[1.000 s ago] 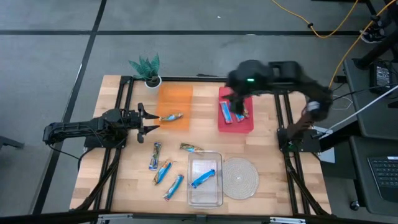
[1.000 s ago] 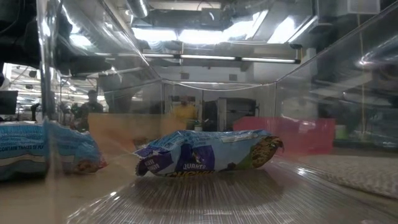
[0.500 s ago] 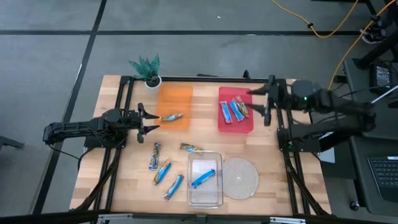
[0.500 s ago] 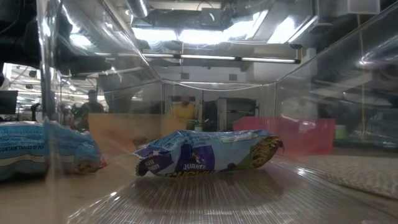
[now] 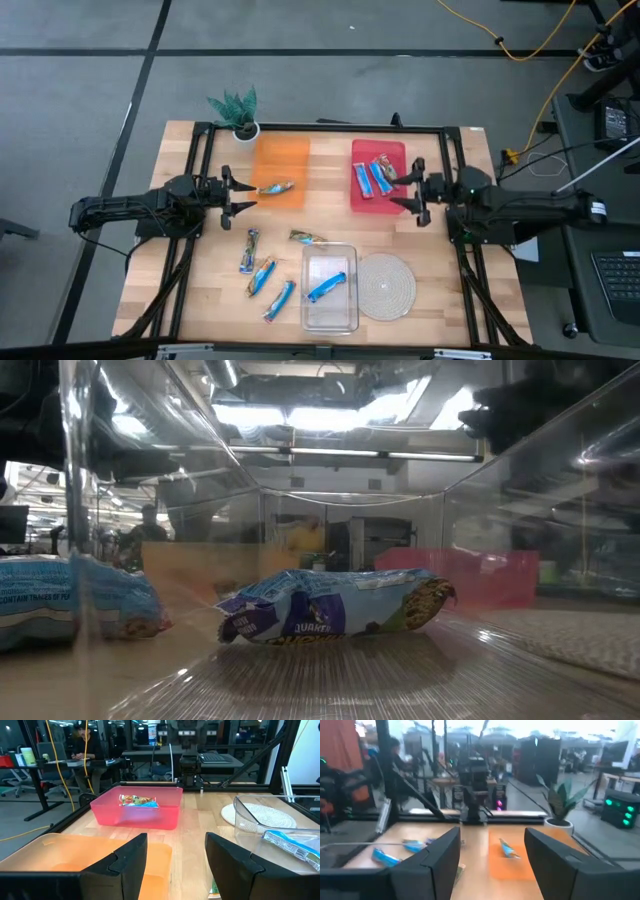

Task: Pick and place Granola Bars by type
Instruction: Put the yellow granola bar into the orange bin

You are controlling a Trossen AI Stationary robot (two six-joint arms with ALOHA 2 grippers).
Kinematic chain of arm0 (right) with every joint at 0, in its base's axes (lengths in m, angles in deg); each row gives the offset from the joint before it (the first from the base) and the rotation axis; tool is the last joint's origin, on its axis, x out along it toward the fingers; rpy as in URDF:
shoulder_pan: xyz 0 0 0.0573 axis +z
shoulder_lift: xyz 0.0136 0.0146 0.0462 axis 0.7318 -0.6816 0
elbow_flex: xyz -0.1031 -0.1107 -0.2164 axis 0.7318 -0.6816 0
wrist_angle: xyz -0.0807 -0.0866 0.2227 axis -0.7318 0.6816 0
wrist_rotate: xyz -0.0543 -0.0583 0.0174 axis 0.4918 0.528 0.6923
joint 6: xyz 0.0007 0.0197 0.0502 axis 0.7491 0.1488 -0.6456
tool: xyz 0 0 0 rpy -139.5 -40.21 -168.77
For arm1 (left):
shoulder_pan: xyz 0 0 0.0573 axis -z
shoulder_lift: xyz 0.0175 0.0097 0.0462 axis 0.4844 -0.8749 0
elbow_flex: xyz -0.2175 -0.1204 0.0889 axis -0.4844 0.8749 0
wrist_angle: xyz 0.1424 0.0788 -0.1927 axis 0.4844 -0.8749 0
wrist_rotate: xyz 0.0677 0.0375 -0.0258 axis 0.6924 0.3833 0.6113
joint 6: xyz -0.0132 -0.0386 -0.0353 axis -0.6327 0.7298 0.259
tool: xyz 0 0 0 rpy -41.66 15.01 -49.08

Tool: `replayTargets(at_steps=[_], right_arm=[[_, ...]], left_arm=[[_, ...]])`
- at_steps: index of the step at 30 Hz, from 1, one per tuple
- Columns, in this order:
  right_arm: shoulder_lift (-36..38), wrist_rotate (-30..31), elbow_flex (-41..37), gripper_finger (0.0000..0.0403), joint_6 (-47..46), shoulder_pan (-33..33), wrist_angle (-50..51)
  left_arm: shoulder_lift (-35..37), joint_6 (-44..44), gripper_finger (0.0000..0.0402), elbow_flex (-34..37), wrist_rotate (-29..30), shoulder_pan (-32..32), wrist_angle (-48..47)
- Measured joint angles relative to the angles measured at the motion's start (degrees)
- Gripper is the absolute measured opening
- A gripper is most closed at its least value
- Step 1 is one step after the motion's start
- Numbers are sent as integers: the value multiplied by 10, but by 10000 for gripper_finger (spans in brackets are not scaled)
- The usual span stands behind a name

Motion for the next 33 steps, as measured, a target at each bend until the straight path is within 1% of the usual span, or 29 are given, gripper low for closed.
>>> replayTargets(at_steps=[3, 6, 8, 10, 16, 19, 21, 24, 29, 33], right_arm=[[21, -2, -58, 223, -22, -12, -61], [54, -3, -96, 223, -50, -18, -91], [77, -11, -95, 223, -59, -19, -63], [95, -20, -96, 223, -58, -19, -56], [158, -99, -96, 223, 2, -18, -36], [191, -133, -96, 223, 19, -18, -4], [213, -147, -96, 223, 30, -18, 36], [249, -141, -96, 223, 43, -19, 102], [314, -83, -96, 210, 69, -19, 168], [314, -53, -96, 191, 93, -19, 178]], left_arm=[[0, 0, 194, 0, 0, 0, 0], [0, 0, 194, 0, 0, 0, 0], [0, 0, 194, 0, 0, 0, 0], [0, 0, 194, 0, 0, 0, 0], [0, 0, 194, 0, 0, 0, 0], [0, 0, 194, 0, 0, 0, 0], [0, 0, 194, 0, 0, 0, 0], [0, 0, 194, 0, 0, 0, 0], [0, 0, 194, 0, 0, 0, 0], [0, 0, 194, 0, 0, 0, 0]])
